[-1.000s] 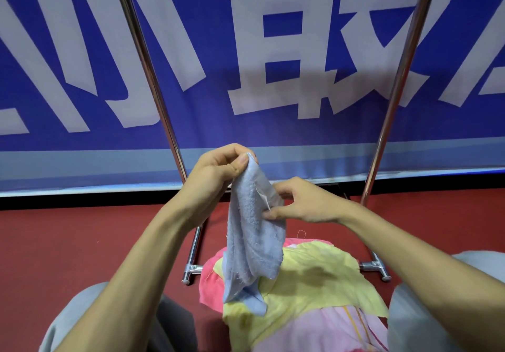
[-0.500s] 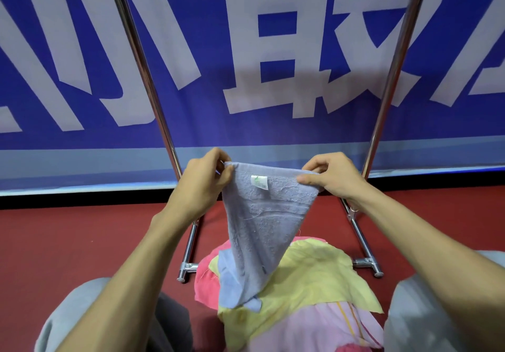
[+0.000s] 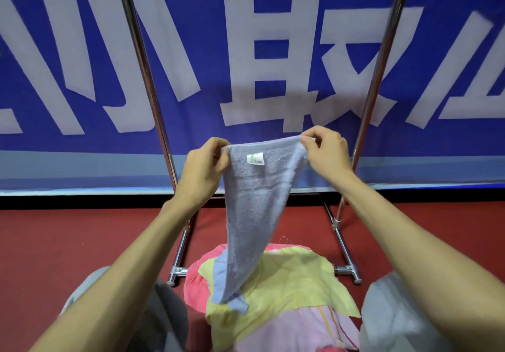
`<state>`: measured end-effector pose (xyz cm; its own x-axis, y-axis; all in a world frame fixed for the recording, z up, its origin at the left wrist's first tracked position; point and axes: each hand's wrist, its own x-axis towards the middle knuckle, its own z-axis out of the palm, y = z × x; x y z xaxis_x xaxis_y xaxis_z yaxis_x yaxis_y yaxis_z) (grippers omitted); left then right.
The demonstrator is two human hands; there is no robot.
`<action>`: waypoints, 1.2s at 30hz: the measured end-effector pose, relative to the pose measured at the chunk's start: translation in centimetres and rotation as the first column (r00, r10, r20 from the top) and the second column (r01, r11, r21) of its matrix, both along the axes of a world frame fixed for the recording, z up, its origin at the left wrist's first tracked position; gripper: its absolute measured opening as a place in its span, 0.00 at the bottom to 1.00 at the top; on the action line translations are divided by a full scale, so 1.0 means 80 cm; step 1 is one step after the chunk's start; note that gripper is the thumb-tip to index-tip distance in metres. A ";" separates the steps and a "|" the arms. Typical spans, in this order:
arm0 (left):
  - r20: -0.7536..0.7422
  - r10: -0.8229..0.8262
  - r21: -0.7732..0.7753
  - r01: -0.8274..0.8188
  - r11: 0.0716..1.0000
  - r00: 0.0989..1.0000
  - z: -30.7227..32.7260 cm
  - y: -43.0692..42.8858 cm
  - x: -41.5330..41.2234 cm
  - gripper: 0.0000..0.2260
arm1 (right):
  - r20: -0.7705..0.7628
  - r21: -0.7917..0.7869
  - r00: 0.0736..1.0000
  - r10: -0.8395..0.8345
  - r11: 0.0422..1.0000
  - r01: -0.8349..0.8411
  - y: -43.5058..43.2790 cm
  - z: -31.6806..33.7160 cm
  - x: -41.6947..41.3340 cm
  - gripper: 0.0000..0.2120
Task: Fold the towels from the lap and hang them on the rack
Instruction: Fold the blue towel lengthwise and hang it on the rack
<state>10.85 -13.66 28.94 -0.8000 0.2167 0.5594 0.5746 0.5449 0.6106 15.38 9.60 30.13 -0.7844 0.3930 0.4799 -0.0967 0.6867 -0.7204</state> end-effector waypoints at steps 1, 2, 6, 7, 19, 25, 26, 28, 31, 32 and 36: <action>-0.033 -0.005 -0.003 0.005 1.000 0.999 0.012 -0.001 -0.002 0.08 | -0.051 -0.006 0.999 -0.014 1.000 0.014 -0.001 0.017 -0.001 0.06; -0.072 -0.009 -0.015 0.008 1.000 0.997 0.027 -0.004 -0.004 0.08 | -0.093 -0.007 0.995 -0.028 1.000 0.028 -0.001 0.034 -0.003 0.06; -0.248 -0.002 -0.184 -0.046 0.982 0.969 0.087 -0.018 -0.019 0.08 | -0.094 0.081 0.991 -0.093 0.992 0.101 0.003 0.087 -0.015 0.08; -0.297 -0.005 -0.241 -0.069 0.968 0.955 0.102 -0.021 -0.023 0.09 | -0.094 0.102 0.991 -0.097 0.989 0.106 0.003 0.099 -0.017 0.09; -0.394 -0.067 -0.197 -0.013 0.980 0.917 0.275 -0.039 -0.030 0.09 | -0.421 0.052 0.904 0.069 0.997 -0.052 -0.013 0.263 0.000 0.04; -0.341 -0.024 -0.137 -0.025 0.990 0.940 0.283 -0.023 -0.030 0.06 | -0.441 0.032 0.896 -0.055 0.997 0.076 -0.023 0.280 0.001 0.05; -0.346 -0.018 -0.096 -0.016 0.995 0.938 0.281 -0.020 -0.027 0.07 | -0.441 0.016 0.894 -0.076 0.996 0.092 -0.024 0.279 0.001 0.05; -0.380 -0.004 0.027 0.015 1.000 0.925 0.287 -0.012 -0.022 0.08 | -0.447 -0.001 0.889 -0.101 0.994 0.112 -0.021 0.278 0.003 0.05; -0.377 0.012 0.079 0.019 0.997 0.926 0.293 -0.008 -0.018 0.08 | -0.417 0.022 0.902 -0.111 0.991 0.132 -0.014 0.278 0.007 0.04; -0.368 0.006 0.069 0.021 0.997 0.930 0.289 -0.006 -0.019 0.08 | -0.410 0.025 0.905 -0.115 0.990 0.136 -0.013 0.277 0.006 0.04; -0.284 -0.031 0.083 0.057 0.995 0.958 0.263 -0.002 -0.020 0.09 | -0.357 0.025 0.930 -0.084 0.995 0.099 -0.003 0.254 0.004 0.02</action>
<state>9.27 -13.82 49.97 -0.5981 0.1866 0.7794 0.7523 0.4660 0.4657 15.67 9.34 50.49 -0.5213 0.4285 0.7380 -0.2764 0.7334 -0.6211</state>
